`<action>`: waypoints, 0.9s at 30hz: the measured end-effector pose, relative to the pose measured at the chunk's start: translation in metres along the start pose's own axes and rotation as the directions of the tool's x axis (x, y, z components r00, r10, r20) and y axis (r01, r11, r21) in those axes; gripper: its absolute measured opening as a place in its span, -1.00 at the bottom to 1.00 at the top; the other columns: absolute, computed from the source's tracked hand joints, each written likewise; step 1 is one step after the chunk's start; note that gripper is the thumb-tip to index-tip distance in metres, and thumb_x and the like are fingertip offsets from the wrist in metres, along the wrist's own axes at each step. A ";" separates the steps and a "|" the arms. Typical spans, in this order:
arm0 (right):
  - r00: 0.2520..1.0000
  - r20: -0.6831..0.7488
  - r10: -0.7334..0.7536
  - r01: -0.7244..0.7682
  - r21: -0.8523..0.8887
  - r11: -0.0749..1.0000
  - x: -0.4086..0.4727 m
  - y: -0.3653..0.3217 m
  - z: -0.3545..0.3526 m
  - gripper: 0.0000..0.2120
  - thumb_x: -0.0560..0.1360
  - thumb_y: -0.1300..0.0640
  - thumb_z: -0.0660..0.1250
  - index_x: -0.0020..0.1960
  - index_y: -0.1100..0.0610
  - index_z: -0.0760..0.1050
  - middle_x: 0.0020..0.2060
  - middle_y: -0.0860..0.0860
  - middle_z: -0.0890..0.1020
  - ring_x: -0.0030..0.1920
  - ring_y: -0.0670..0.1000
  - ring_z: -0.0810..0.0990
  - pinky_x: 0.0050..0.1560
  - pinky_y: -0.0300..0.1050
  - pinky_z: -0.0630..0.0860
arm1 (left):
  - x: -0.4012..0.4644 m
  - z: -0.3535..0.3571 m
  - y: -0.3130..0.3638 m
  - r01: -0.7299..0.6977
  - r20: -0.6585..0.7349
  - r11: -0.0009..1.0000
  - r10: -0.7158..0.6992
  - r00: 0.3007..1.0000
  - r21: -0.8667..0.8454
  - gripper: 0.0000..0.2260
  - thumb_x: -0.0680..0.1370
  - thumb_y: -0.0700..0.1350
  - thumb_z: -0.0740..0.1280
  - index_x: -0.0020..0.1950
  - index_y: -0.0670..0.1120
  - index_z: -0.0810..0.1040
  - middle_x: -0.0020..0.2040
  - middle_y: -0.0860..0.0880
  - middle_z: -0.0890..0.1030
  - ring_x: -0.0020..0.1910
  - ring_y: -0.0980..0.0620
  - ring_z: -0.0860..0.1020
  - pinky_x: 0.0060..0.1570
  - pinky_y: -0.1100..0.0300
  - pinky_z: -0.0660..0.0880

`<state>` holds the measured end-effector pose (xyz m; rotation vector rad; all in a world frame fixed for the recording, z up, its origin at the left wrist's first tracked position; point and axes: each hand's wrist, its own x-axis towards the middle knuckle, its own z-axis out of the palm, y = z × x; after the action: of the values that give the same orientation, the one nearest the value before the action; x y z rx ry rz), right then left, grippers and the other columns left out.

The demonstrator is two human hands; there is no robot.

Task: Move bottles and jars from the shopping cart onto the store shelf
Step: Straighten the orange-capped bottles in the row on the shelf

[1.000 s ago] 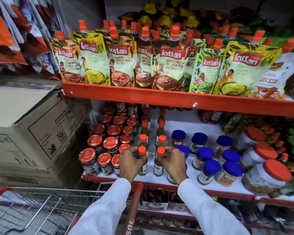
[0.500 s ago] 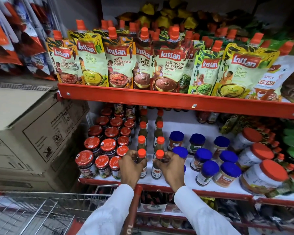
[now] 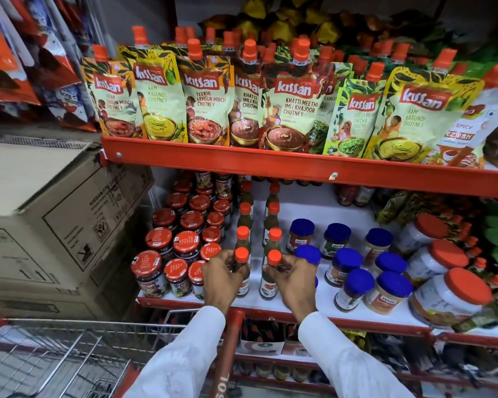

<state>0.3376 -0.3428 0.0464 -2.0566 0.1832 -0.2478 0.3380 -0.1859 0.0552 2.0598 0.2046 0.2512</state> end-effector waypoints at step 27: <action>0.987 -0.124 0.100 -0.116 -0.128 0.985 -0.014 0.051 -0.166 -0.64 0.39 0.44 0.39 0.16 0.24 0.61 -0.04 0.02 0.69 -0.16 -0.07 0.63 -0.23 -0.55 0.48 | -0.078 0.070 0.059 -0.227 -0.101 0.971 0.218 0.971 -0.077 -0.85 0.42 -0.20 0.46 -0.11 0.02 0.60 -0.18 0.08 0.60 -0.23 0.13 0.55 -0.25 0.34 0.45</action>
<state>0.2805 -0.5045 0.0774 -2.1593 0.3924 -0.2955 0.2831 -0.2924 0.0671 1.9854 0.0166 0.4855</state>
